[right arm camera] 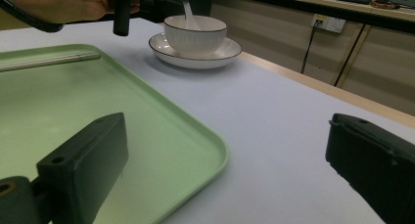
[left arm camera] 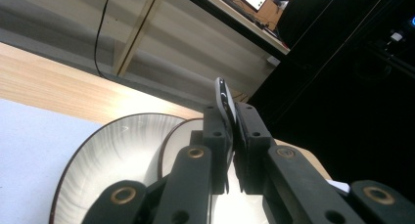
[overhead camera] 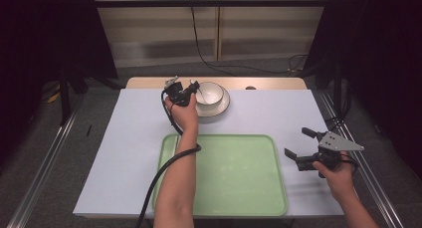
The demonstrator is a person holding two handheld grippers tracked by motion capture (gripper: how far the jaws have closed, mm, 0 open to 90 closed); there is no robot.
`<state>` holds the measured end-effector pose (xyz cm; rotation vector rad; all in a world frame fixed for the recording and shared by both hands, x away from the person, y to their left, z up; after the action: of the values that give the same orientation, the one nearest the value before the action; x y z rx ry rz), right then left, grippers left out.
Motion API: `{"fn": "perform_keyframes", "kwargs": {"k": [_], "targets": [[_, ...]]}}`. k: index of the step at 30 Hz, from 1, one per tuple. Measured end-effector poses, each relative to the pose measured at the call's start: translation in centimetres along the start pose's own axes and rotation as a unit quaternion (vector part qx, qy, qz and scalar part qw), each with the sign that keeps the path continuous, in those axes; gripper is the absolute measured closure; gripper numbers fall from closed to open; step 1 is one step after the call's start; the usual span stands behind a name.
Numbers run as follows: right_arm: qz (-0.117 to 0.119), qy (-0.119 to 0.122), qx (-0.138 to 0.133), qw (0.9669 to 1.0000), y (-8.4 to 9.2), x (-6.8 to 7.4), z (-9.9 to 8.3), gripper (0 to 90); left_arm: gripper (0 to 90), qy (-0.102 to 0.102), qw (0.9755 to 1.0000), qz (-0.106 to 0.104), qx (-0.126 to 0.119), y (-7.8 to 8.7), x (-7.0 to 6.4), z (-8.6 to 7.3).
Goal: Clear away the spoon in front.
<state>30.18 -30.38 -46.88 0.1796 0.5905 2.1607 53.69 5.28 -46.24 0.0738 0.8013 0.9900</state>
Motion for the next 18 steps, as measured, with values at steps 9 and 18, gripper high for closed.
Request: {"fn": "perform_keyframes", "kwargs": {"k": [9, 18], "targets": [[0.0, 0.001, 0.0, 1.0, 0.03, -0.05, -0.01, 1.7, 85.1, 0.002, 0.9999, -0.013, 0.0, 0.16, -0.21, 0.24], [-0.002, 0.001, 0.0, 1.0, 0.06, -0.1, 0.0, 1.6, 85.3, -0.002, 0.9997, -0.023, -0.002, 0.84, -0.64, 0.98]]}}
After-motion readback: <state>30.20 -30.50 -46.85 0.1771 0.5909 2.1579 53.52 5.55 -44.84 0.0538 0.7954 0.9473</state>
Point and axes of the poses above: each handheld gripper's, and its own axes: y roughly backward along the jaws, z roughly out of its top, x roughly to its left, the point moved 5 cm from there along -y, roughly forward along the jaws, and after that the axes turned 13 degrees about x, right-handed, at the moved point
